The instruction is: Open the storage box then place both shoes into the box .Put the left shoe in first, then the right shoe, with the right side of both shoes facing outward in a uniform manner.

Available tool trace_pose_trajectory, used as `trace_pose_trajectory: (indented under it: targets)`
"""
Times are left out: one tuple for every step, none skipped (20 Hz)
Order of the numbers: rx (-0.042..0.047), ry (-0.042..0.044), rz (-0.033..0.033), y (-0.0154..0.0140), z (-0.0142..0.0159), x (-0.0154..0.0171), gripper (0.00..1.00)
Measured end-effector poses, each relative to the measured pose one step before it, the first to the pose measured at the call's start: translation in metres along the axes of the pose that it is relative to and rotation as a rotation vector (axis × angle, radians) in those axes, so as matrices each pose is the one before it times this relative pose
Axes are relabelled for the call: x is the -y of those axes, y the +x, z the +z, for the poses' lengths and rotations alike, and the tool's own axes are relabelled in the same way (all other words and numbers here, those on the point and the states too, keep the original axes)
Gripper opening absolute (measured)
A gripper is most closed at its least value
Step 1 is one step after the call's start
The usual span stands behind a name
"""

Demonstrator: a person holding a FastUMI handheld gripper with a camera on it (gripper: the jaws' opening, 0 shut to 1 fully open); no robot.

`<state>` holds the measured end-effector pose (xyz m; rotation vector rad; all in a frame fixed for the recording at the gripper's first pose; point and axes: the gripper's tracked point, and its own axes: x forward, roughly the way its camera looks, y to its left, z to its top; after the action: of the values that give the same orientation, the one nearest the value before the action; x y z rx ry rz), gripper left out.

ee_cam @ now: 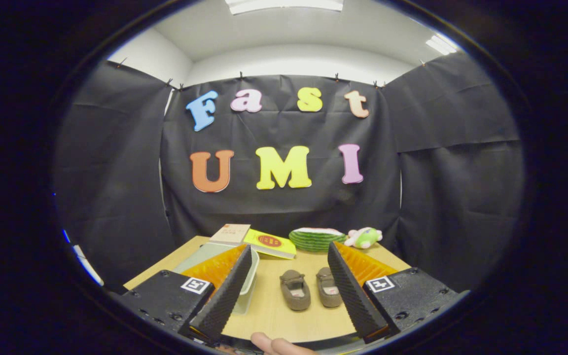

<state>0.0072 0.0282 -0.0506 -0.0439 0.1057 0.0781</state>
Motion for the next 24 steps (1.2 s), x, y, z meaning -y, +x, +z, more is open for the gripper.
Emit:
trace_pose_trajectory:
  targets:
    - [-0.03348, 0.01082, 0.0106, 0.00978, -0.00956, 0.00007, 0.99]
    - [-0.02798, 0.00779, 0.00858, 0.0101, -0.00592, 0.00129, 0.99]
    - [-0.02988, 0.01024, 0.00467, 0.01162, -0.00561, 0.00121, 0.99]
    - [-0.02913, 0.01541, 0.00548, 0.01169, -0.00569, 0.00232, 0.99]
    - [-0.03524, 0.02225, 0.01031, 0.01385, -0.00579, 0.00112, 0.99]
    - [-0.04094, 0.02578, 0.01235, 0.01244, -0.00617, 0.00091, 0.99]
    - [-0.03344, 0.03065, 0.01994, 0.01383, -0.00511, -0.0003, 0.99]
    - [-0.03424, 0.02699, 0.02181, 0.01457, -0.00369, 0.00005, 0.99]
    - [-0.04446, 0.02098, 0.02262, 0.01708, -0.00598, 0.001, 0.99]
    - [-0.05022, 0.01977, 0.02039, 0.01778, -0.006, 0.00097, 0.99]
    - [-0.05548, 0.02516, 0.00963, 0.01911, -0.00581, 0.0046, 0.99]
    - [-0.05079, 0.03175, 0.01546, 0.01701, -0.0026, 0.00446, 1.0]
    - [-0.04521, 0.04195, 0.02237, 0.01652, -0.00195, 0.00152, 1.0]
    - [-0.04152, 0.05607, 0.03856, 0.01685, -0.00096, -0.00019, 1.0]
    - [-0.05733, 0.05965, 0.04731, 0.01579, -0.00399, -0.00657, 1.0]
    - [-0.05603, 0.04613, 0.05502, 0.01539, -0.00236, -0.00681, 1.0]
    - [-0.05739, 0.03517, 0.04998, 0.01251, -0.00096, -0.00509, 1.0]
    - [-0.05275, 0.02795, 0.04002, 0.01203, -0.00069, -0.00193, 1.0]
    - [-0.04341, 0.02529, 0.03046, 0.01294, 0.00068, -0.00015, 1.0]
    - [-0.05149, 0.01304, 0.02383, 0.01022, -0.00111, 0.00022, 1.0]
    - [-0.05243, -0.00368, 0.02775, 0.00975, -0.00296, 0.00029, 1.0]
    - [-0.03575, -0.00765, 0.03369, 0.00705, 0.0001, 0.00004, 1.0]
    - [-0.02734, -0.00967, 0.02598, 0.0072, 0.00051, -0.00118, 1.0]
    - [-0.00245, -0.00284, 0.0371, 0.00538, 0.00722, -0.00268, 1.0]
